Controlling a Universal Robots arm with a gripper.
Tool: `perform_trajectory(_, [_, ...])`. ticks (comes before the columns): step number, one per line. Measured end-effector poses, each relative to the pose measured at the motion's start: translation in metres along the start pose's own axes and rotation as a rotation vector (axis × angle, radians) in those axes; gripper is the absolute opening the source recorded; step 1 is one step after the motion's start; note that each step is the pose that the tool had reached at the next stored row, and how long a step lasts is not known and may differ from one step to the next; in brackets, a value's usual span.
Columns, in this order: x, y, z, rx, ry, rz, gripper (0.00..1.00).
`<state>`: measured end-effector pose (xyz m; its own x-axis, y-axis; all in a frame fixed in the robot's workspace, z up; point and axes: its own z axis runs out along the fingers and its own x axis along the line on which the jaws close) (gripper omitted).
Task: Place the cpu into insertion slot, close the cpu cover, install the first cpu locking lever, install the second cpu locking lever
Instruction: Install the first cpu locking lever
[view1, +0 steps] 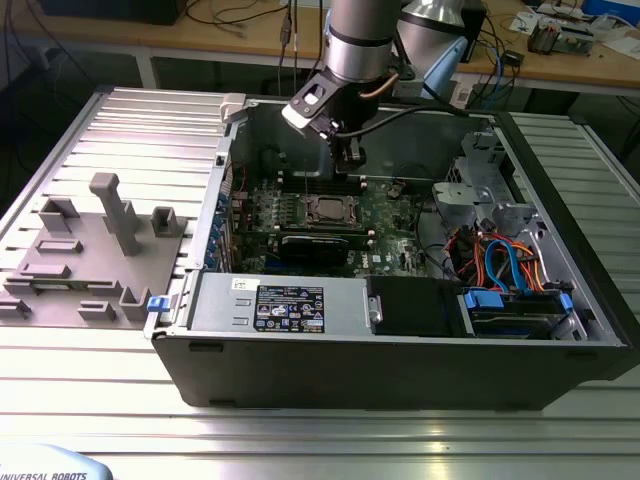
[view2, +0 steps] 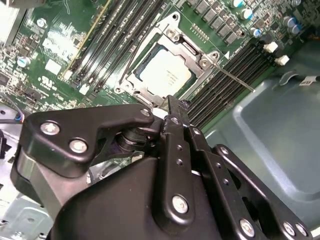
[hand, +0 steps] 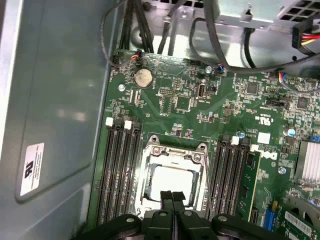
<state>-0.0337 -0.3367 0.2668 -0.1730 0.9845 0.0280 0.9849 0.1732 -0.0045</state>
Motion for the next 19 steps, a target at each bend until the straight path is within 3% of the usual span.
perform_trajectory(1, [0.0000, 0.0000, 0.0000, 0.0009, -0.0001, -0.031, 0.11])
perform_trajectory(4, [0.0000, 0.0000, 0.0000, 0.0015, -0.0002, -0.052, 0.11])
perform_trajectory(19, [0.0000, 0.0000, 0.0000, 0.0016, -0.0002, -0.058, 0.11])
